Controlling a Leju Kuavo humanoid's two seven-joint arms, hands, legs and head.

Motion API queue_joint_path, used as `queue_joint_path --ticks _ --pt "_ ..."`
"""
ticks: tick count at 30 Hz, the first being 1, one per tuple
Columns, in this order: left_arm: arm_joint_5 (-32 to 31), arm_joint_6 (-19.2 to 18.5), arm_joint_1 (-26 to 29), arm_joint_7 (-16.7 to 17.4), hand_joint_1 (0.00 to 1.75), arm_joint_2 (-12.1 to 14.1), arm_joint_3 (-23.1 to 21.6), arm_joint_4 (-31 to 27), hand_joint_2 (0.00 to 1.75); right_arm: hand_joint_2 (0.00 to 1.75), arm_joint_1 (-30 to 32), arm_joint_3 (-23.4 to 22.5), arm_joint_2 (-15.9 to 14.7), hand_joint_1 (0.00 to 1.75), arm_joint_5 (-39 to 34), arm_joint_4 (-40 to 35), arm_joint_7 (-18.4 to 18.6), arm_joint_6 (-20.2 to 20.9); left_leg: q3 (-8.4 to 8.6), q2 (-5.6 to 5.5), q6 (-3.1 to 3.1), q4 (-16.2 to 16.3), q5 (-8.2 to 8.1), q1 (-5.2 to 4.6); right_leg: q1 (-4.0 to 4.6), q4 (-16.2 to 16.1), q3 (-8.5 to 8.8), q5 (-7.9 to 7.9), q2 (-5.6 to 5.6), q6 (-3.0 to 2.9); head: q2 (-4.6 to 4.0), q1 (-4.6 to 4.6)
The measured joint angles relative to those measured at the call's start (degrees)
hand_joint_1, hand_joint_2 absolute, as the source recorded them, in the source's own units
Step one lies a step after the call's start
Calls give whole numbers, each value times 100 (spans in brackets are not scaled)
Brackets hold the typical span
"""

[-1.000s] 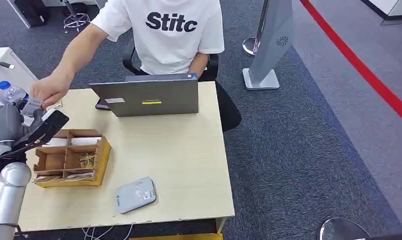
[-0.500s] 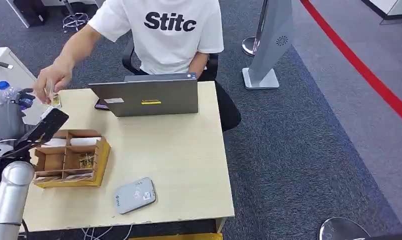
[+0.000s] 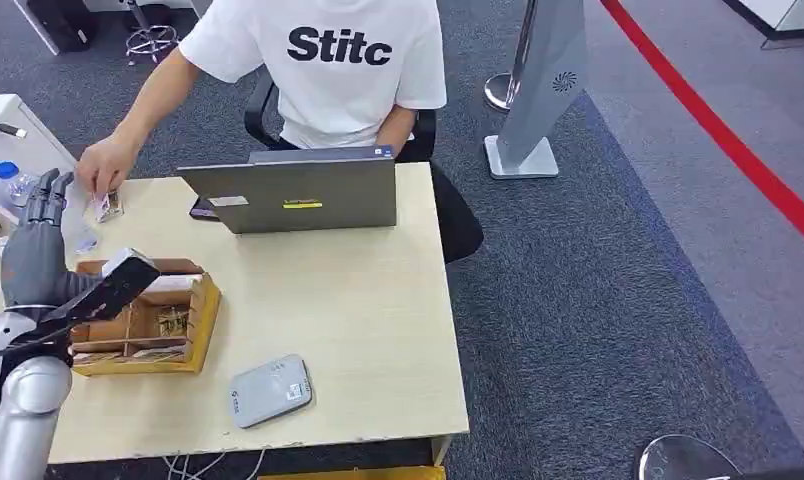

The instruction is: Pass the card to the sensor for recognition and then transmit it.

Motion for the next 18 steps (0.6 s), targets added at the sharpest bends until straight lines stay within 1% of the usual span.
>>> queue_joint_path --ticks 2,3,5,6,7,8,10,11,13,16,18 --pt "374 -435 290 -197 0 168 -39 -389 175 175 26 -4 0 0 -39 0 -37 2 0 2 2 -1 -4 0 0 0 -1 -3 0 -2 0 0" --pt "623 -740 441 -318 0 259 -59 -601 175 175 33 -7 -2 0 -39 2 -48 11 1 2 3 -1 -5 0 0 0 -1 -3 0 -2 0 0" --pt "1144 -1533 730 -527 0 507 -79 -922 175 175 37 -7 -4 0 -44 9 -70 26 1 3 3 -3 -6 1 1 1 -1 -4 1 -2 0 0" --pt "1379 -1977 909 -632 0 739 -92 -1093 175 175 43 -7 -11 0 -52 13 -79 44 2 4 -1 -4 -8 2 1 1 -1 -7 1 -7 0 0" --pt "1490 -2284 1073 -701 0 921 -107 -1248 175 175 51 -7 -13 0 -57 15 -81 63 2 5 -4 -5 -10 3 2 1 -1 -8 3 -8 0 -2" --pt "1512 -2481 1215 -734 0 1148 -109 -1358 175 175 58 -7 -15 0 -57 15 -83 70 3 5 -4 -6 -10 5 3 2 -1 -8 3 -9 0 0" --pt "1558 -2828 1595 -767 0 1706 -109 -1635 175 175 64 -7 -24 0 -54 17 -79 101 2 7 -9 -6 -13 15 13 2 -2 -9 6 -10 0 0" --pt "1610 -2979 1803 -769 0 2027 -107 -1803 175 175 69 -7 -33 0 -52 17 -76 125 3 7 -11 -6 -14 18 16 2 -2 -11 6 -13 0 2" --pt "1735 -3145 2165 -778 0 2659 -37 -2069 175 175 88 -7 -50 0 -48 20 -70 151 2 0 -11 -6 -14 20 19 1 -1 -17 -3 -16 0 -4" --pt "1803 -3221 2460 -784 0 3205 81 -2325 175 175 91 -7 -59 0 -41 20 -59 164 1 -33 -11 -6 -13 21 19 1 11 -28 -38 -22 0 -2" --pt "1809 -3271 2554 -782 0 3399 101 -2436 175 175 90 -7 -59 0 -41 22 -50 166 0 -41 -11 -6 -13 20 19 1 15 -27 -45 -22 0 -2"
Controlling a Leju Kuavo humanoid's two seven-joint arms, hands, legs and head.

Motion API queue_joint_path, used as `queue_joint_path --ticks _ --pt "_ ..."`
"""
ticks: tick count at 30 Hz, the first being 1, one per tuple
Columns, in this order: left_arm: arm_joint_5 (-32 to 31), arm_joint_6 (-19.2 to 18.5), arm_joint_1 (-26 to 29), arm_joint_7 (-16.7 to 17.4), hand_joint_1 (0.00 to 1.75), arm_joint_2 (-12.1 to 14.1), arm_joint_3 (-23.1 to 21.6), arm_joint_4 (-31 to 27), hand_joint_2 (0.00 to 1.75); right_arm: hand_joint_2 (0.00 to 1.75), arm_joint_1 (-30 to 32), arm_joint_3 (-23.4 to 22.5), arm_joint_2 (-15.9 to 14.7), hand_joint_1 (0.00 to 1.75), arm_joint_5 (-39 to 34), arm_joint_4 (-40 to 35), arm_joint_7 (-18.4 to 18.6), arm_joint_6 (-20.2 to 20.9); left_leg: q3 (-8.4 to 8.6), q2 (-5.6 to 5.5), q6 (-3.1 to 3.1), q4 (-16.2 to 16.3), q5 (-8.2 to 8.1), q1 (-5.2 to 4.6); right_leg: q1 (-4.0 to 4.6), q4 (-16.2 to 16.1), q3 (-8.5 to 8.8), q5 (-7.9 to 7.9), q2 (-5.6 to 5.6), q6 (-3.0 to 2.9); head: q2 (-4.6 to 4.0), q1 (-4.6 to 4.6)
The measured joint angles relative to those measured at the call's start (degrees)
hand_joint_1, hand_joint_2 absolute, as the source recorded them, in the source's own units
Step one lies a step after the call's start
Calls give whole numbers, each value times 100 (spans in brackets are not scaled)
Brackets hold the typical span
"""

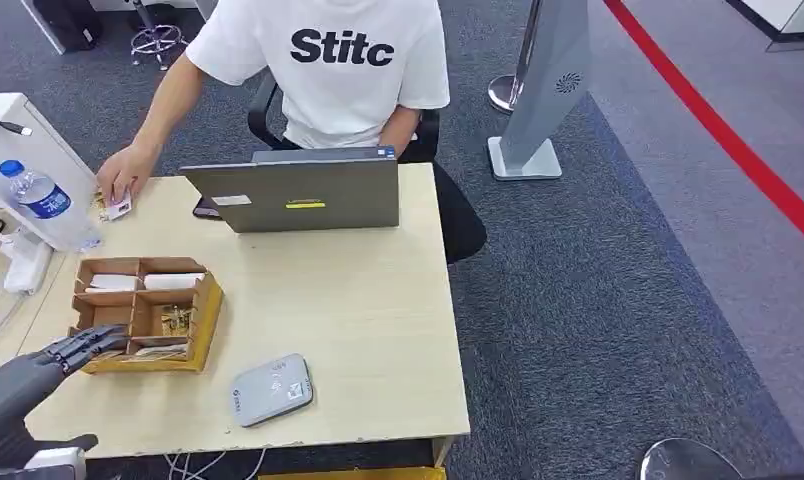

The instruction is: Pass the card to the sensor for recognition and then transmit it.

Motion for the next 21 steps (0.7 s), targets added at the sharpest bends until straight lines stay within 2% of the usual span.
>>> queue_joint_path --ticks 6,9,12,15,17,19,21 --pt "-11 -48 133 28 0 319 9 -168 175 175 0 0 0 0 0 0 2 0 3 1 0 0 0 -1 -1 -1 4 2 -3 -1 0 -2" --pt "88 -129 279 232 0 581 53 -269 175 175 0 0 0 0 0 0 18 7 4 1 0 0 0 -1 0 0 5 2 -2 -1 0 -4" --pt "157 -159 641 470 0 918 304 -426 175 175 1 0 0 0 -15 0 26 18 4 2 0 0 0 0 0 0 3 1 0 -2 0 -4" --pt "-320 57 875 566 0 998 654 -520 175 175 0 0 -2 0 -26 0 57 31 3 -4 0 0 -1 0 0 -1 3 -2 -5 -2 0 -2" --pt "-1195 574 795 594 0 856 684 -483 175 175 0 0 -2 0 -57 0 70 35 2 -17 1 0 -1 -2 -2 -3 5 -4 -13 1 0 0" --pt "-2331 1601 519 502 0 345 638 -189 175 175 -1 2 0 0 -48 0 66 33 4 -27 1 -2 -1 -7 -6 -3 14 -7 -24 5 2 0" --pt "-3027 2727 266 437 0 -265 516 282 175 175 -6 13 0 0 35 -7 46 31 9 -28 1 -2 -1 -7 -6 -4 19 -7 -26 6 0 7"
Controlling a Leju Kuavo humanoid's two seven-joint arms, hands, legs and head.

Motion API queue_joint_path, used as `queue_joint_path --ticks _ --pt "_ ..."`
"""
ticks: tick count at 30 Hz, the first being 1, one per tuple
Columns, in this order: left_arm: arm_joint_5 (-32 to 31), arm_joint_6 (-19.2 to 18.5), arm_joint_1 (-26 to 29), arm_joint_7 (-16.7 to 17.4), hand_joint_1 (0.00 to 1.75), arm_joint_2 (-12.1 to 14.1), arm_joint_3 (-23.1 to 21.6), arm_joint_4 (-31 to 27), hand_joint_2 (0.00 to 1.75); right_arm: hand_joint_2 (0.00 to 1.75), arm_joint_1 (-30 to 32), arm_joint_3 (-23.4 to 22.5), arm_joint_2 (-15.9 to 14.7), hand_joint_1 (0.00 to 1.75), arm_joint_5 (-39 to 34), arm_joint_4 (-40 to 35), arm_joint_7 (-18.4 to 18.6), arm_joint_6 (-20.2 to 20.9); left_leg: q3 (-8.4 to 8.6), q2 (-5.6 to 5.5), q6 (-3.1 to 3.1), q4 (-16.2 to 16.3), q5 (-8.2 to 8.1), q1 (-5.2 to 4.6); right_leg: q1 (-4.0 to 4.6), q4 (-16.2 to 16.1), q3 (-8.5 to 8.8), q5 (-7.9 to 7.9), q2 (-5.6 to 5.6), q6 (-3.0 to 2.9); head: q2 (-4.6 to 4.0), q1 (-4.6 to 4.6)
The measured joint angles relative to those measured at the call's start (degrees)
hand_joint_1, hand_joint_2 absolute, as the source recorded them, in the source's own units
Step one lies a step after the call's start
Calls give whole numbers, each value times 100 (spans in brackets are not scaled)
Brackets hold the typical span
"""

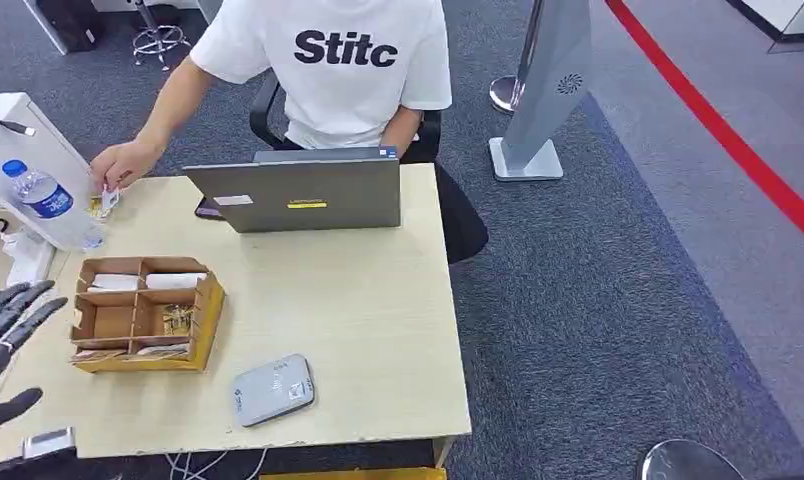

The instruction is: Pass the card to the sensor for recognition and then transmit it.

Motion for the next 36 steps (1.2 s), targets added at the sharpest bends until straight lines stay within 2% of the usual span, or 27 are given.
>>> queue_joint_path --ticks 2,5,10,13,20,29,36 --pt "-327 590 -189 -7 0 -455 -138 503 175 175 -7 20 0 0 40 0 -7 0 2 1 0 0 0 0 0 -2 1 1 2 1 0 0" --pt "-595 1031 -421 7 0 -1039 -322 1186 175 175 -21 59 0 0 94 0 -4 -2 5 1 1 1 1 0 0 -5 2 3 3 1 0 -4" --pt "-719 1232 -745 50 0 -1657 -552 2031 175 175 -30 114 -2 0 96 0 -5 -4 6 2 1 3 1 0 1 -7 3 4 4 1 2 -2" --pt "-726 1238 -877 50 0 -1933 -654 2357 175 175 -33 138 -4 0 101 0 -4 -7 6 4 1 3 0 1 1 -7 0 4 10 1 0 -2" --pt "-612 1026 -1108 39 0 -2280 -908 2800 175 175 -36 146 -13 0 101 0 -4 -9 5 5 1 3 0 2 2 -7 -3 3 11 0 0 -2" --pt "-599 1002 -1192 39 0 -2431 -1015 2925 175 175 -36 151 -17 0 101 0 -4 -9 5 6 0 3 0 2 2 -7 -3 3 12 0 0 -4" --pt "-686 1278 -1284 59 0 -2529 -1032 3019 175 175 -37 155 -17 0 96 0 -4 -9 5 6 0 3 0 2 2 -7 -3 3 12 0 0 -2"
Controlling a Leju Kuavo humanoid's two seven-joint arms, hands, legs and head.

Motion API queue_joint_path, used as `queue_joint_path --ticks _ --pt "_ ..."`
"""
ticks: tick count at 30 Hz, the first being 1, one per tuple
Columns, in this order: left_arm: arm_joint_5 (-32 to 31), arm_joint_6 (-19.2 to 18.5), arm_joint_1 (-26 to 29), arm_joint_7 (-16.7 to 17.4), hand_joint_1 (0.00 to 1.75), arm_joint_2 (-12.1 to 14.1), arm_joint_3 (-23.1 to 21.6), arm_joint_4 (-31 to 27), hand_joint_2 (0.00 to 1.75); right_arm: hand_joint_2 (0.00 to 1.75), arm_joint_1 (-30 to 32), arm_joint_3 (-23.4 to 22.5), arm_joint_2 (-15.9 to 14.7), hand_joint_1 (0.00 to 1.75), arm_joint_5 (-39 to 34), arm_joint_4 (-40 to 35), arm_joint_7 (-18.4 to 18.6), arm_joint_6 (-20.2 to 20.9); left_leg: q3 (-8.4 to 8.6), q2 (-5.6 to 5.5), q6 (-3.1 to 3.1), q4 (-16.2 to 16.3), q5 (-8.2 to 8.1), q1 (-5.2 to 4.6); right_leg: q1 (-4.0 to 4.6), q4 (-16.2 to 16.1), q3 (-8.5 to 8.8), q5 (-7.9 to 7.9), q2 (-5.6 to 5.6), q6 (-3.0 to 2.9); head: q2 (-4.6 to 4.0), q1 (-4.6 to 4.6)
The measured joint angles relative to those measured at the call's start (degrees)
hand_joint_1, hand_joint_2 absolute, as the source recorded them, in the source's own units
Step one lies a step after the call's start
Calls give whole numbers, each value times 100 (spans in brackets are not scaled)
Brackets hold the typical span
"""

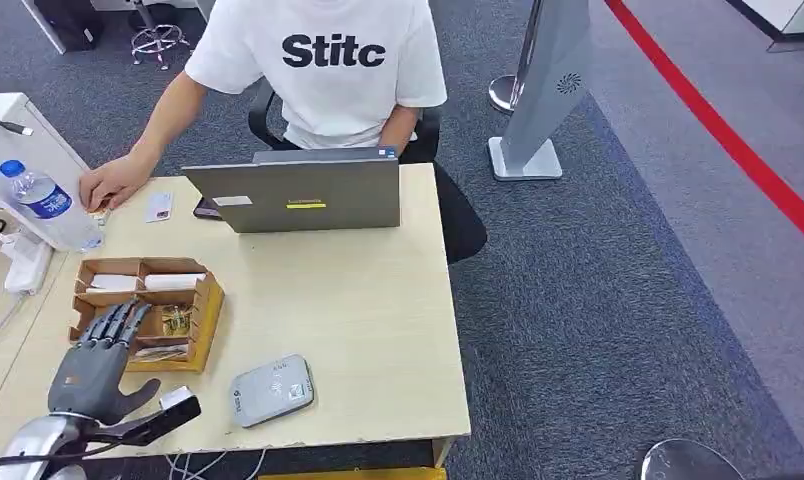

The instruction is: Pass the card to the sensor for recognition and then transmit it.

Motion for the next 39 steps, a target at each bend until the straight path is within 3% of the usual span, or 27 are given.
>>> queue_joint_path --ticks 11,28,29,30,31,39 --pt "-15 111 -232 0 0 -201 -109 153 175 175 -16 81 -4 0 0 0 0 -4 1 4 0 0 0 0 0 0 0 0 5 0 0 0" --pt "4 102 -243 0 0 -221 -149 155 175 175 -16 85 -7 0 0 0 0 -4 0 4 0 0 0 0 0 0 -1 0 5 0 0 0" --pt "9 100 -243 0 40 -221 -151 155 175 175 -16 87 -7 0 0 0 0 -4 0 4 0 0 0 0 0 0 -1 0 5 0 0 0" --pt "28 96 -243 0 40 -219 -153 155 175 175 -16 87 -7 0 0 0 0 -4 0 4 0 0 0 0 0 0 -1 0 5 0 0 0" --pt "59 87 -243 0 175 -219 -153 155 175 175 -16 90 -7 0 0 0 0 -4 0 4 0 0 0 0 0 0 -1 0 5 0 0 0" --pt "247 15 -228 -2 175 -216 -155 153 175 175 -16 96 -11 0 0 0 0 -7 0 4 0 0 0 1 1 0 -1 0 5 0 0 -2"
